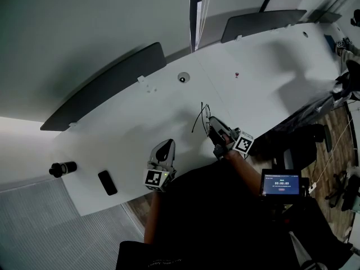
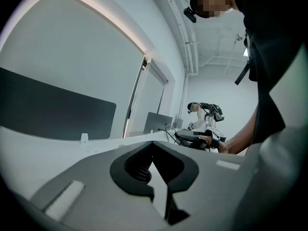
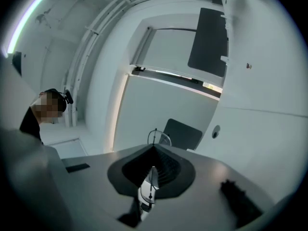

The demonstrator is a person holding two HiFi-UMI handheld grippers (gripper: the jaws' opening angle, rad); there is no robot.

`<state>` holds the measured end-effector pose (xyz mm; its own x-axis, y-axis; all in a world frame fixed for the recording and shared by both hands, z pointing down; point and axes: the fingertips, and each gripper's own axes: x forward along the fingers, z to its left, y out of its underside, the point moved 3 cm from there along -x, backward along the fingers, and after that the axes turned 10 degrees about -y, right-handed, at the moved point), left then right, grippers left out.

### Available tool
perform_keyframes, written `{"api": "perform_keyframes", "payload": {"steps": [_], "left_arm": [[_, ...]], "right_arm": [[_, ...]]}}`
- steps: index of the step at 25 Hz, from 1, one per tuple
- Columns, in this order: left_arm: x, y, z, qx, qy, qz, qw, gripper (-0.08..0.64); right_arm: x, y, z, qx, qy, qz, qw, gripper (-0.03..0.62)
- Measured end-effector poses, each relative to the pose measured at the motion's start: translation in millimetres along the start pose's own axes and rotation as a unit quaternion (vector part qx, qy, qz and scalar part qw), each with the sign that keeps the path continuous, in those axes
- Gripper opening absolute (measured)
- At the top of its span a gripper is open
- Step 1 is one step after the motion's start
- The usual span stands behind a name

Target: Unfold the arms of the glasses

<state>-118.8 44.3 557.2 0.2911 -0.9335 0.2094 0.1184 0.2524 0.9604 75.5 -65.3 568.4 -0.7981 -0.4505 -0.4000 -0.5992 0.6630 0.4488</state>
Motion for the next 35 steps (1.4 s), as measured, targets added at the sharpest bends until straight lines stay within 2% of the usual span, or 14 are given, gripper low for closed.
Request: {"api": "perform_keyframes", "payload": {"steps": [6,10,13,16,19,21,23,26,32,35], "left_arm": [[7,5,-6,0.008,0.010,0.014,0.9998,0.008],[13,2,-18,0.017,0.034,0.019,0.9991,0.008],[22,5,-31,0.043,0.056,0.028,0.9971,0.016],[31,14,-48,0.087,0.086,0.043,0.9916,0.018],[38,20,-70,0.128,0.123,0.054,0.9826,0.028],[43,28,-83,0.136,0.148,0.066,0.9773,0.037],[48,36,-90,0.129,0.163,0.079,0.9749,0.048],[54,41,-92,0.116,0.171,0.088,0.9745,0.058],[59,37,-96,0.152,0.167,0.081,0.9709,0.071],[55,46,-92,0.171,0.161,0.087,0.9682,0.071]], "right_arm": [[6,0,2,0.024,-0.026,-0.006,0.999,0.008],[8,4,9,0.031,-0.016,-0.005,0.999,0.008],[11,7,12,0.035,-0.015,-0.002,0.999,0.008],[12,12,11,0.031,-0.004,0.013,0.999,0.006],[12,14,11,0.033,0.004,0.016,0.999,0.006],[14,13,13,0.039,0.000,0.012,0.999,0.006],[17,13,16,0.050,-0.009,0.005,0.999,0.006],[21,12,19,0.065,-0.022,-0.006,0.998,0.006],[23,8,22,0.075,-0.026,-0.013,0.997,0.006],[27,12,25,0.070,-0.032,0.005,0.997,0.006]]}}
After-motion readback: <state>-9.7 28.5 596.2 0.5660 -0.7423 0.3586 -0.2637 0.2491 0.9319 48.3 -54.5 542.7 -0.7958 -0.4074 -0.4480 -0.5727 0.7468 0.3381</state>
